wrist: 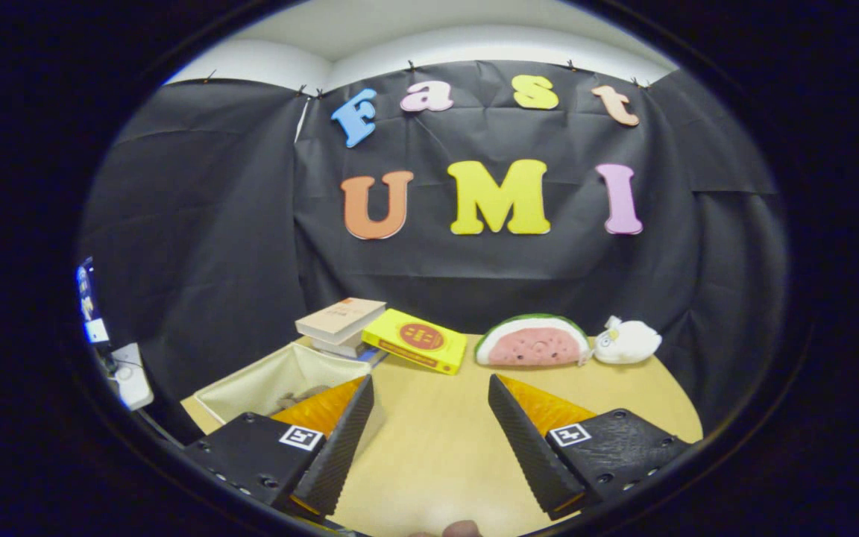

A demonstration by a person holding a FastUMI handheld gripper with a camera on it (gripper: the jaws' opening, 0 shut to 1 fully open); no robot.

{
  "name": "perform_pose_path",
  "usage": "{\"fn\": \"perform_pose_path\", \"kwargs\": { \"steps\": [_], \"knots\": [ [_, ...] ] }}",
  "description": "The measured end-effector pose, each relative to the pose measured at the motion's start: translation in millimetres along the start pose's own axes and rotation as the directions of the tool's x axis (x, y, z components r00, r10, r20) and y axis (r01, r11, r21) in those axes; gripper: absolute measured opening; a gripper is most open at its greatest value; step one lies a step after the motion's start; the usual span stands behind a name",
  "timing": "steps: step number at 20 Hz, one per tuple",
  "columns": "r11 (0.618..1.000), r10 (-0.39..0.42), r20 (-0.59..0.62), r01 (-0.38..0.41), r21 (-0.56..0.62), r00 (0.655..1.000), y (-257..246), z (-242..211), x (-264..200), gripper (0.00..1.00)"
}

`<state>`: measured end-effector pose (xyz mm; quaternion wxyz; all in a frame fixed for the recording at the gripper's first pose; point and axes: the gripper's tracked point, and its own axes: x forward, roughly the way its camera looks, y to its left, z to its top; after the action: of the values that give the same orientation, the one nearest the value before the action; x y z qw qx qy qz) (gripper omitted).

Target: Open the storage box then place both shoes into the box .Put the left shoe in first, then the right shoe, with the right side of both shoes facing outward in a uniform manner.

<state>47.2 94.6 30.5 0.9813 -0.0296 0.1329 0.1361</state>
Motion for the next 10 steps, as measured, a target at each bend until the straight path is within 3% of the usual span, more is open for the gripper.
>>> {"fn": "perform_pose_path", "kwargs": {
  "steps": [5, 10],
  "knots": [
    [0.989, -0.142, -0.073, 0.138, -0.055, 0.987, -119.8, -37.1, -11.3, 0.97],
    [0.985, -0.173, -0.249, 0.160, -0.072, 0.953, -184.1, -92.9, 3.9, 0.97]
  ]
}}
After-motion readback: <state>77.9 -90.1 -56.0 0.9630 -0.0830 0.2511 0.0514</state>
